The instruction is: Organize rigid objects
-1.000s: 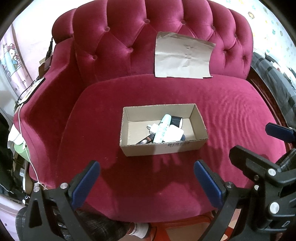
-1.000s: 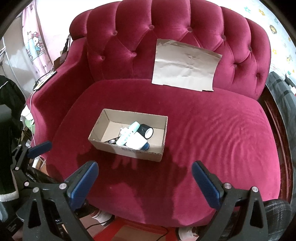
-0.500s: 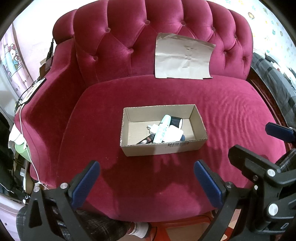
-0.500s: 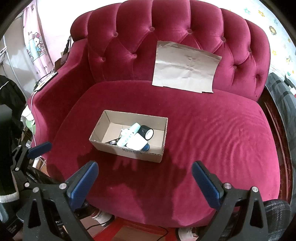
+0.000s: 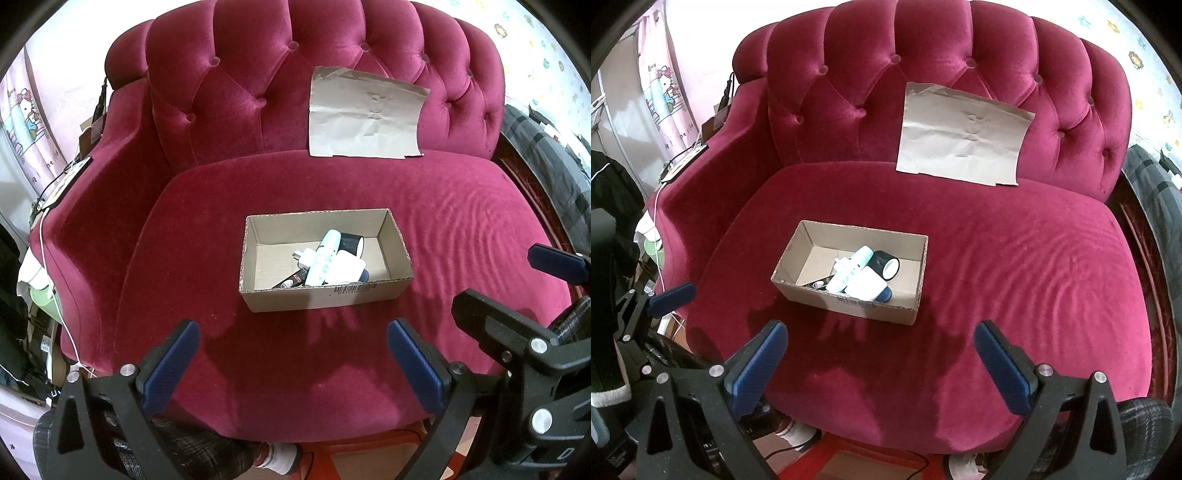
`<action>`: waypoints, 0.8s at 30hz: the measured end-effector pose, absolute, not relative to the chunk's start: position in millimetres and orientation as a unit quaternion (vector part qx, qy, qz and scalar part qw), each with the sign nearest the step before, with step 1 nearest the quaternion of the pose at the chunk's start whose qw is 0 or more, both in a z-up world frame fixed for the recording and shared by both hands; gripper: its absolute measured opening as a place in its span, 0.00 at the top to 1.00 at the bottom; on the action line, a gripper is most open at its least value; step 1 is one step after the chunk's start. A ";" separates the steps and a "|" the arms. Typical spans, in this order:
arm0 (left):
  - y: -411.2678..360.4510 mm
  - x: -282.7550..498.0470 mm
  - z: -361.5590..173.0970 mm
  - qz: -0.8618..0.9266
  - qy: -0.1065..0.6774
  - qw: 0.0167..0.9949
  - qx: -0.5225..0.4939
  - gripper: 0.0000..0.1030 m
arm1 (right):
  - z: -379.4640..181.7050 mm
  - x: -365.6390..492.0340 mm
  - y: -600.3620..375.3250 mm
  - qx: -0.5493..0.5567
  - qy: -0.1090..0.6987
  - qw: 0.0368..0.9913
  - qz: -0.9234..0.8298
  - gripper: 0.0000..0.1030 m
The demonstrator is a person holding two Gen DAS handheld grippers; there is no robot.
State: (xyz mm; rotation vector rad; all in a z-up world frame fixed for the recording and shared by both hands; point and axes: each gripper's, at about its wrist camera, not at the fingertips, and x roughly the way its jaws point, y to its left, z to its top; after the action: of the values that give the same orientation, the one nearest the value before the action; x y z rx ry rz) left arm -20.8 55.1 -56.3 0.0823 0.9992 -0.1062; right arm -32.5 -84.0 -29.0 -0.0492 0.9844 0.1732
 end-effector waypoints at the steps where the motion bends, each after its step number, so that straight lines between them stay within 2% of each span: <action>1: 55.1 -20.4 -55.9 -0.051 0.479 0.875 0.040 0.00 | -29.2 -32.6 -83.8 -0.024 0.472 0.877 0.083 0.00; 24: 53.1 -20.0 -54.5 -0.050 0.473 0.879 0.039 0.00 | -27.2 -31.6 -87.3 -0.019 0.468 0.879 0.087 0.00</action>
State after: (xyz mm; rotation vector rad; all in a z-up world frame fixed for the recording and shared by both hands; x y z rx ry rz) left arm -20.0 53.1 -54.5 0.0807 0.9866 -0.1045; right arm -31.6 -87.3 -27.2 -0.0401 0.9756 0.1821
